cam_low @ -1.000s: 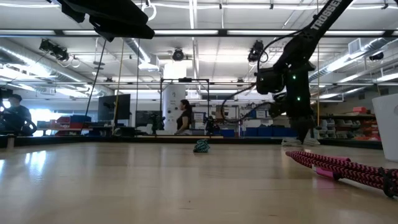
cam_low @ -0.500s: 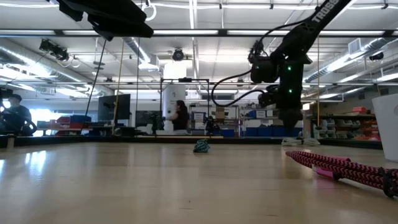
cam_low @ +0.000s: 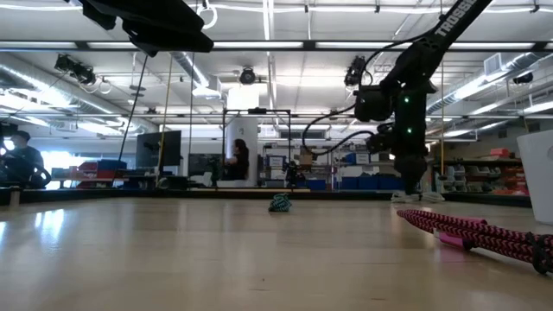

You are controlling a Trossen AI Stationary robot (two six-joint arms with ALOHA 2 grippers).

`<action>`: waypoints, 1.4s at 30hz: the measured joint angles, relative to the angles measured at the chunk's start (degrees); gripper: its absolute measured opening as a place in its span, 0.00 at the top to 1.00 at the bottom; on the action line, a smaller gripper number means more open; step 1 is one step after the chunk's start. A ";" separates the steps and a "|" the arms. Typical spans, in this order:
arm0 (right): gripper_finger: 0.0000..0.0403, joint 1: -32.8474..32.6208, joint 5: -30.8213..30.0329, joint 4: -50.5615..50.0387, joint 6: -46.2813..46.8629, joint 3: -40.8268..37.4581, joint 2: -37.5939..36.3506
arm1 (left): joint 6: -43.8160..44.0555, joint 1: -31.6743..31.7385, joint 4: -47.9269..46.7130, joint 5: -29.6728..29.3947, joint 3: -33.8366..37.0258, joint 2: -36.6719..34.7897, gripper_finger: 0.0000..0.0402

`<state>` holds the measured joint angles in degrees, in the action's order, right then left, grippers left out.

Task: Pick and place USB-C Cables
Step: Put the white charger cable into the white container

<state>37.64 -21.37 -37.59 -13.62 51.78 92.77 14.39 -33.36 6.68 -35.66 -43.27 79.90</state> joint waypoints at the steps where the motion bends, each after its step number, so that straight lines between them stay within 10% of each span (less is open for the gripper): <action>1: 0.41 0.34 0.02 -0.02 0.10 -0.43 0.00 | 0.00 0.02 0.00 0.00 0.00 0.00 0.50; 13: 0.48 5.93 7.72 0.27 0.13 -1.84 0.00 | 0.00 0.02 0.00 0.01 0.00 0.00 0.50; 36: 0.52 6.65 0.08 6.50 -3.48 -5.97 -0.22 | -0.04 -0.59 0.18 0.06 0.00 -0.02 0.50; 42: 0.68 6.20 0.39 5.34 -2.74 -6.02 -0.17 | -0.07 -0.57 0.21 -0.04 0.00 -0.02 0.50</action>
<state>43.83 -20.98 -32.25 -16.36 45.76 92.60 14.33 -33.93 6.88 -35.70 -43.27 79.88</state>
